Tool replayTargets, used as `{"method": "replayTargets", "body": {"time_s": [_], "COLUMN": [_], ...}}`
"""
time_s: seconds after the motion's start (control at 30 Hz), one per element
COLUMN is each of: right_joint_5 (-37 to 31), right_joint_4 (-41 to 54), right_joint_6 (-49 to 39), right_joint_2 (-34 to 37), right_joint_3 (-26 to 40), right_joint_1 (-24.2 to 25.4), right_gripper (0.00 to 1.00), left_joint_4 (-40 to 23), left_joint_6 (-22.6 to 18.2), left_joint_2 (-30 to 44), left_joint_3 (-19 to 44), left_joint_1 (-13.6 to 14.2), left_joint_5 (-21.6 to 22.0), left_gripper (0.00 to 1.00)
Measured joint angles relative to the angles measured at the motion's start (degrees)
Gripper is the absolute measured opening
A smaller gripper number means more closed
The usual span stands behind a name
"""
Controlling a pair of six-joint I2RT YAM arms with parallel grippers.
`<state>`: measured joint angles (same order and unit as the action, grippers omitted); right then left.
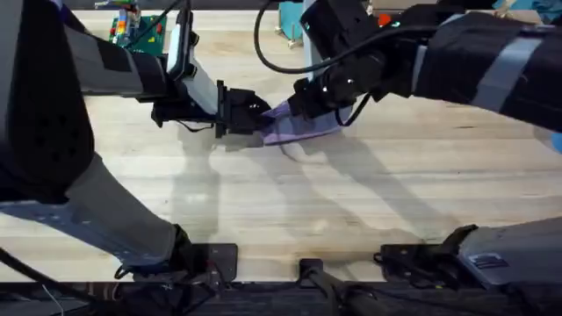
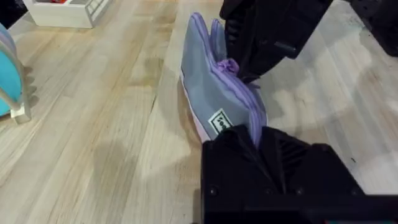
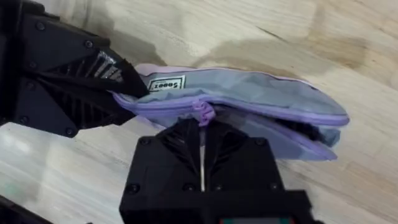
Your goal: Unzip the bag, pick up the pens from the table one at a time and place them inside, then zip the bag closed.
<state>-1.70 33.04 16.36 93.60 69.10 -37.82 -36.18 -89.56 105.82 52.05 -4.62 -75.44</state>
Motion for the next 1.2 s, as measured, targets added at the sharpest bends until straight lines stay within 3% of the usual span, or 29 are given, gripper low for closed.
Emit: {"method": "replayTargets", "body": {"time_s": [0.2, 0.37, 0.87, 1.03, 1.2], "right_joint_5": [-1.67, -8.65, -10.52, -10.96, -10.30], "right_joint_4": [1.08, 2.05, 4.21, 6.68, 7.75], "right_joint_6": [-0.05, -0.45, -1.40, -1.42, -1.97], "right_joint_2": [-1.52, -5.13, -6.75, -6.75, -6.75], "right_joint_3": [-0.02, -0.02, -0.04, -0.04, -0.04], "right_joint_1": [-0.40, 0.09, 1.85, 5.90, 13.49], "right_gripper": [0.035, 0.034, 0.034, 0.034, 0.032], "left_joint_4": [0.00, -0.21, -0.20, -0.22, -0.22], "left_joint_6": [0.00, 0.00, 0.00, 0.00, 0.00], "left_joint_2": [0.00, 0.00, 0.00, 0.00, 0.00], "left_joint_3": [0.00, -0.02, -0.02, -0.02, -0.02], "left_joint_1": [0.00, 0.09, 0.20, 0.20, 0.20], "left_joint_5": [-0.44, -0.50, -1.27, -1.18, -1.20], "left_gripper": [0.042, 0.042, 0.042, 0.042, 0.042]}}
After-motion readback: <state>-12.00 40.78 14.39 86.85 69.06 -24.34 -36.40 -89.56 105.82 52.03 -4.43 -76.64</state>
